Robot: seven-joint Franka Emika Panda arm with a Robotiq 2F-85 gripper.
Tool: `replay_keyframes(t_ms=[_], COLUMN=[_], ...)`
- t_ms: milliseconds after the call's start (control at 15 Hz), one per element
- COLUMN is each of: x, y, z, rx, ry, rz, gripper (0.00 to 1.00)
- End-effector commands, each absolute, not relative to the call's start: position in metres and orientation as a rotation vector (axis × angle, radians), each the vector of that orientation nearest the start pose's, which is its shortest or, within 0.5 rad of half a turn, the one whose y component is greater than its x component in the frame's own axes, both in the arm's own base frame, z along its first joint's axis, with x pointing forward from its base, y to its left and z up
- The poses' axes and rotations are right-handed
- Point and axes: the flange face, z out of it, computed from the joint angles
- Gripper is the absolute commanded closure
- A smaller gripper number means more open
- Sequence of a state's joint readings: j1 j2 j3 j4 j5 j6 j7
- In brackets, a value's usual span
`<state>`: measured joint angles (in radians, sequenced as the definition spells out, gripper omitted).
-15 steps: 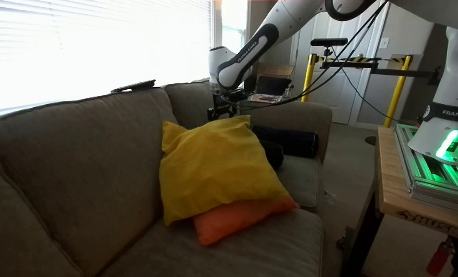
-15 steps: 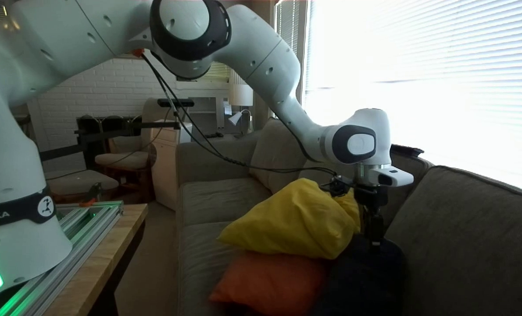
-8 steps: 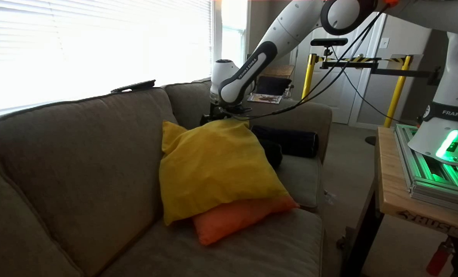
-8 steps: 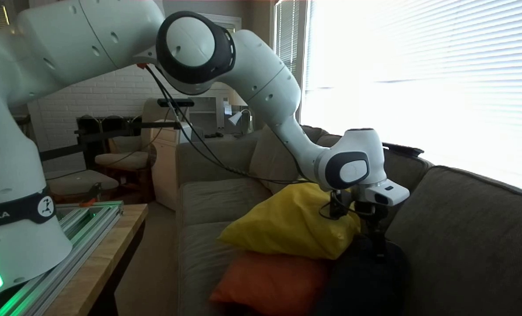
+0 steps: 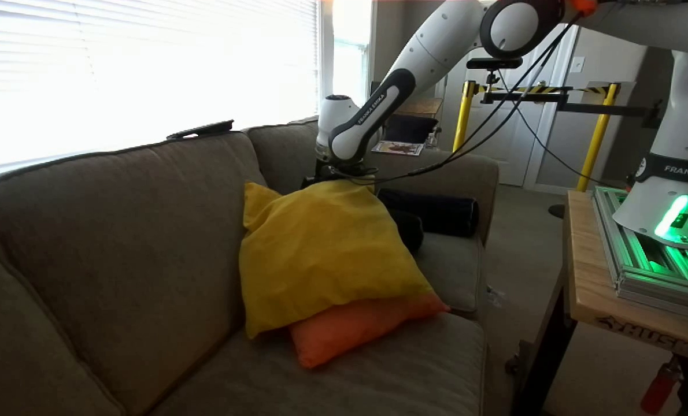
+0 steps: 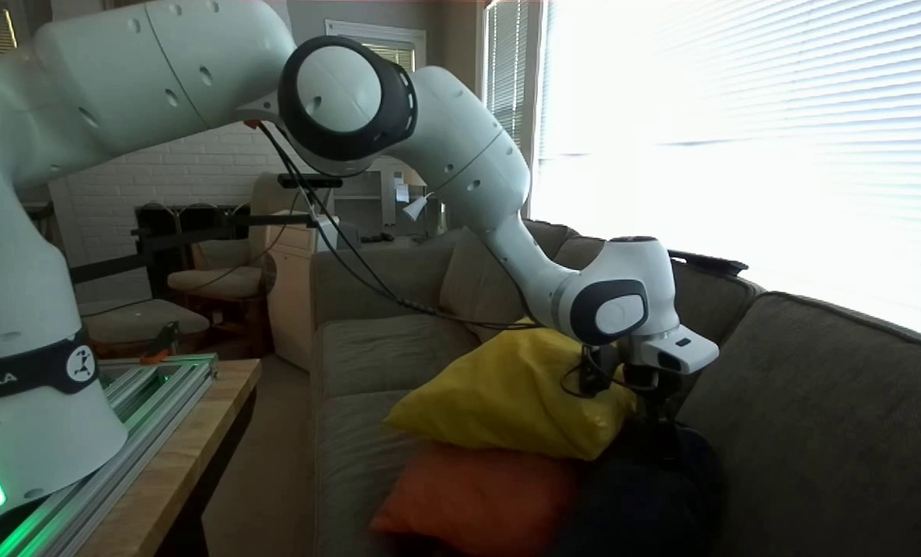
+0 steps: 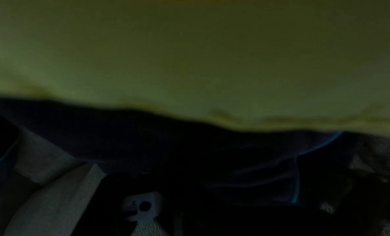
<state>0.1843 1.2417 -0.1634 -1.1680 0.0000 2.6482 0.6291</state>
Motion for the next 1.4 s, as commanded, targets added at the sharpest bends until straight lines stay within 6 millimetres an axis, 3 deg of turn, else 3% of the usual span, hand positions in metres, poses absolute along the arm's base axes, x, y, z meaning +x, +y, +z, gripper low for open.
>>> replay_keyframes(t_ms=[0, 533, 933, 1067, 1333], x=[0.76, 0.764, 0.767, 0.769, 0.77], y=[0.059, 0.055, 0.056, 0.063, 0.084], z=[0.028, 0.019, 0.023, 0.035, 0.084], rx=[-3.032, -3.001, -2.951, -2.924, -2.864], ry=[0.782, 0.856, 0.916, 0.916, 0.89], rz=[-0.447, -0.429, -0.437, -0.456, -0.528], gripper=[0.45, 0.97, 1.0, 1.0, 1.0])
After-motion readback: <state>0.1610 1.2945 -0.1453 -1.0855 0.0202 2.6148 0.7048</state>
